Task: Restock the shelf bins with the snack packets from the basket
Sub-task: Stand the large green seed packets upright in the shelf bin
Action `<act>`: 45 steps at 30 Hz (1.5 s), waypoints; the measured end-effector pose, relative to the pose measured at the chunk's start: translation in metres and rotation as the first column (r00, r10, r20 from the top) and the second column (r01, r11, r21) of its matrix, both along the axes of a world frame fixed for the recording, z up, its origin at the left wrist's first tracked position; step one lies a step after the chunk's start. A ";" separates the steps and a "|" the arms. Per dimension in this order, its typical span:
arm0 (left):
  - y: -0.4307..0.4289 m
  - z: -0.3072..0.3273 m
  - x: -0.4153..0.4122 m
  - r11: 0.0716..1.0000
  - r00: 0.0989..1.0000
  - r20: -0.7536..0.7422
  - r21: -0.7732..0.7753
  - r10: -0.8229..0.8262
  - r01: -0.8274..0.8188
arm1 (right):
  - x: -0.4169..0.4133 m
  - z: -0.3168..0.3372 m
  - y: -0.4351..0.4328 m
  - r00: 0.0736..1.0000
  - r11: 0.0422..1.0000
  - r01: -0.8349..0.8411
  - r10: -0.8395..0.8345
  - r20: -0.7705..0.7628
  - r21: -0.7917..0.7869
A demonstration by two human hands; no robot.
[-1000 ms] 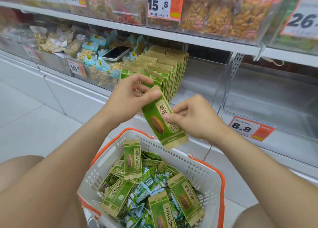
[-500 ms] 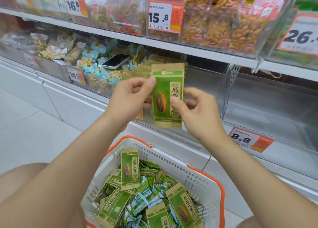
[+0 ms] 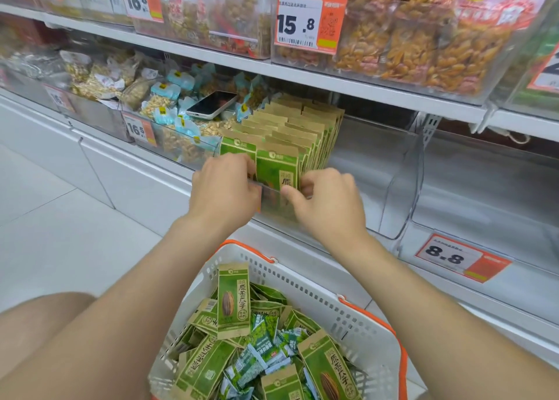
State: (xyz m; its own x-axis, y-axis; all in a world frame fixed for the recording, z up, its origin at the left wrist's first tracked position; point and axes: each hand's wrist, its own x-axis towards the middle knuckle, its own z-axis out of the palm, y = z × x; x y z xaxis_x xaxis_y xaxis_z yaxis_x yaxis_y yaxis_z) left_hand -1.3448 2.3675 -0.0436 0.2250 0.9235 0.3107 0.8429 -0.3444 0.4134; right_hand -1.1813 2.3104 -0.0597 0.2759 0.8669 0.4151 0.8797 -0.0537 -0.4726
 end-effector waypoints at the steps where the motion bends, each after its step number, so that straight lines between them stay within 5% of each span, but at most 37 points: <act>1: 0.001 -0.001 -0.001 1.000 1.000 0.018 -0.005 -0.003 0.003 | -0.003 -0.001 0.000 0.997 0.998 0.033 -0.029 0.065 -0.061; 13: 0.006 -0.012 -0.005 0.985 0.992 0.033 0.125 -0.120 0.115 | 0.002 -0.002 0.009 0.995 0.989 -0.018 0.032 0.096 -0.145; 16: -0.004 -0.011 -0.003 0.977 0.997 0.075 0.212 -0.028 0.012 | 0.007 0.006 -0.005 0.982 1.000 0.004 -0.001 0.188 -0.018; 19: -0.017 -0.016 0.000 0.982 0.987 0.044 0.100 0.154 -0.158 | -0.004 0.017 -0.026 0.974 0.986 -0.104 0.076 0.213 0.127; 21: -0.017 -0.024 -0.001 0.978 0.974 -0.126 -0.067 0.189 -0.199 | -0.014 0.013 -0.037 0.955 0.976 -0.219 0.217 0.202 -0.012; 24: -0.014 -0.043 -0.005 0.911 0.932 -0.362 -0.382 0.008 -0.156 | -0.025 -0.009 -0.046 0.887 0.884 -0.277 0.386 0.254 -0.378; 27: -0.010 -0.078 -0.004 0.818 0.904 -0.407 -0.559 -0.126 -0.138 | -0.030 -0.026 -0.048 0.802 0.770 -0.271 0.513 0.307 -0.578; 35: 0.011 -0.177 -0.008 0.745 0.810 -0.514 -0.649 -0.281 -0.154 | -0.039 -0.050 -0.045 0.714 0.661 -0.235 0.615 0.334 -0.713; 39: 0.036 -0.225 -0.016 0.719 0.836 -0.478 -0.678 -0.271 -0.155 | -0.035 -0.053 -0.040 0.696 0.634 -0.235 0.639 0.328 -0.737; 45: 0.031 -0.209 -0.010 0.806 0.864 -0.450 -0.585 -0.226 -0.093 | -0.030 -0.057 -0.033 0.678 0.580 -0.196 0.663 0.318 -0.791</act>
State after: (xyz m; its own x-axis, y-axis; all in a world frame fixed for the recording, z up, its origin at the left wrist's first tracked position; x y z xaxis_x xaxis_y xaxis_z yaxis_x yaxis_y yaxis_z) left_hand -1.3551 2.3983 -0.2526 0.2618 0.8634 -0.4312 0.9650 -0.2421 0.1012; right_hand -1.2111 2.2773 -0.1171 -0.2765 0.8822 -0.3811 0.9418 0.3276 0.0750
